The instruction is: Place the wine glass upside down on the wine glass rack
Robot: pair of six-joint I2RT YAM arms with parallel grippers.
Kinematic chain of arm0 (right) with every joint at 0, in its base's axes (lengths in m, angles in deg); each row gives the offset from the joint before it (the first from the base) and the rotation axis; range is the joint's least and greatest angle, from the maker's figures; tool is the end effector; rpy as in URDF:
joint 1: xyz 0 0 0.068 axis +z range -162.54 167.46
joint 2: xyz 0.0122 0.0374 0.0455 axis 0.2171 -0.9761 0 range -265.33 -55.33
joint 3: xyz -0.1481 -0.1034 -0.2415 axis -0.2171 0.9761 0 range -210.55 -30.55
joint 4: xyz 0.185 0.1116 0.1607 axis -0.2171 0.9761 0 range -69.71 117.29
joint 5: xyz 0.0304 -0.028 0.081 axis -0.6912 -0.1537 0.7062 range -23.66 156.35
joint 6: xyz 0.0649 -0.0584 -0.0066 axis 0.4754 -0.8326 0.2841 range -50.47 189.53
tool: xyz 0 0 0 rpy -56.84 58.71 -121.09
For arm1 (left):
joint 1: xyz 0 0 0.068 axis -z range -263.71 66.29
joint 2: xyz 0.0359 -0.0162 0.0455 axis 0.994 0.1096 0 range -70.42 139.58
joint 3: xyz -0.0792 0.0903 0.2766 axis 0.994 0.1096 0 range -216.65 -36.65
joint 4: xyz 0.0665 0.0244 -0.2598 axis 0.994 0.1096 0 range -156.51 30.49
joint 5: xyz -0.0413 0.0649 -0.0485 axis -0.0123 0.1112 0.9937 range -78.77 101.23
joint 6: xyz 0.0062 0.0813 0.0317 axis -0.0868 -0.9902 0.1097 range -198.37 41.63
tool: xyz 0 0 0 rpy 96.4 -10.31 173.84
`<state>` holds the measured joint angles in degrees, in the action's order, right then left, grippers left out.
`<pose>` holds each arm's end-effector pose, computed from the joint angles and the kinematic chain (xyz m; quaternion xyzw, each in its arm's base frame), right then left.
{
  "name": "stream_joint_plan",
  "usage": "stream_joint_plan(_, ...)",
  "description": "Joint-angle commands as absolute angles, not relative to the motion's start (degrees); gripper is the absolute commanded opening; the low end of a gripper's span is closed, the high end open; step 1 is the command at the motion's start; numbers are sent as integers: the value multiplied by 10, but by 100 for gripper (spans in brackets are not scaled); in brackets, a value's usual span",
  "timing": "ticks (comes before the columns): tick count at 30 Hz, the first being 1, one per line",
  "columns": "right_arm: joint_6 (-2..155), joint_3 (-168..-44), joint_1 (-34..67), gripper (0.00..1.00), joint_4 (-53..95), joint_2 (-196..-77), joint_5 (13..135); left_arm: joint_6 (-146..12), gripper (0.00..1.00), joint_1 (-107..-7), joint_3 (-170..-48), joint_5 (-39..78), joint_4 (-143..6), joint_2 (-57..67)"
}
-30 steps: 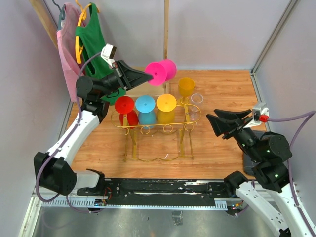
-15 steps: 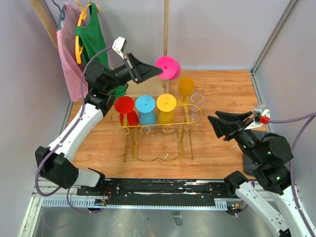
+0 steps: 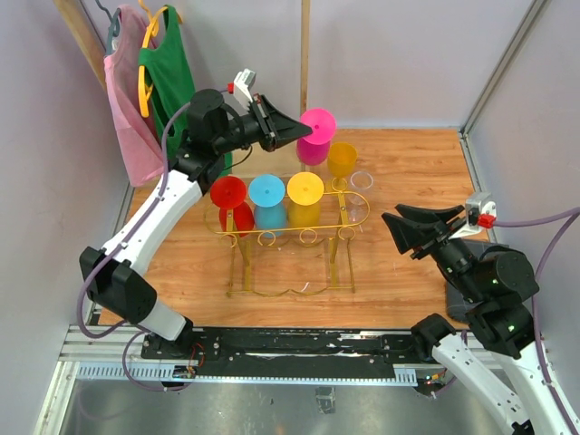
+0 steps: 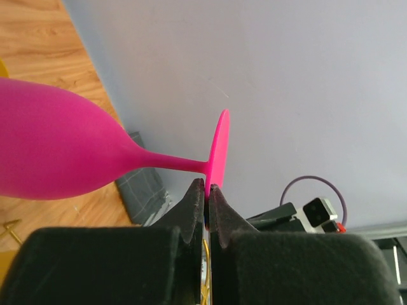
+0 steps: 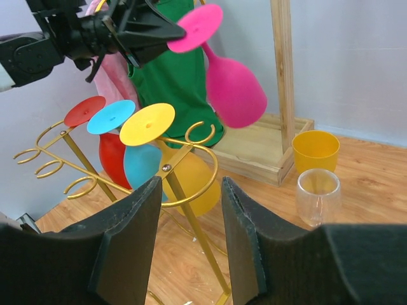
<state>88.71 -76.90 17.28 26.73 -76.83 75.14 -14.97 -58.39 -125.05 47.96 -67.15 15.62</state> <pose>0.0761 0.0572 0.4296 -0.1160 0.5748 0.3762 0.7174 0.3294 -0.2072 0.4840 0.0029 0.6921 -0.6364 0.3406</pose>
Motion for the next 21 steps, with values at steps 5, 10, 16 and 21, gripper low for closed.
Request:
stream_joint_plan(5, 890, -777, 167, 44, 266, -756, 739, -112, 0, -572, -1284, 499, -638, 174)
stream_joint_plan(10, 893, -771, 167, 44, 264, -753, 740, -99, 0, -569, -1295, 501, -621, 178)
stream_joint_plan(16, 894, -765, 167, 43, 264, -741, 732, -82, 0, -552, -1294, 488, -613, 174)
stream_joint_plan(21, 891, -763, 167, 43, 265, -733, 729, -72, 0, -532, -1296, 475, -617, 175)
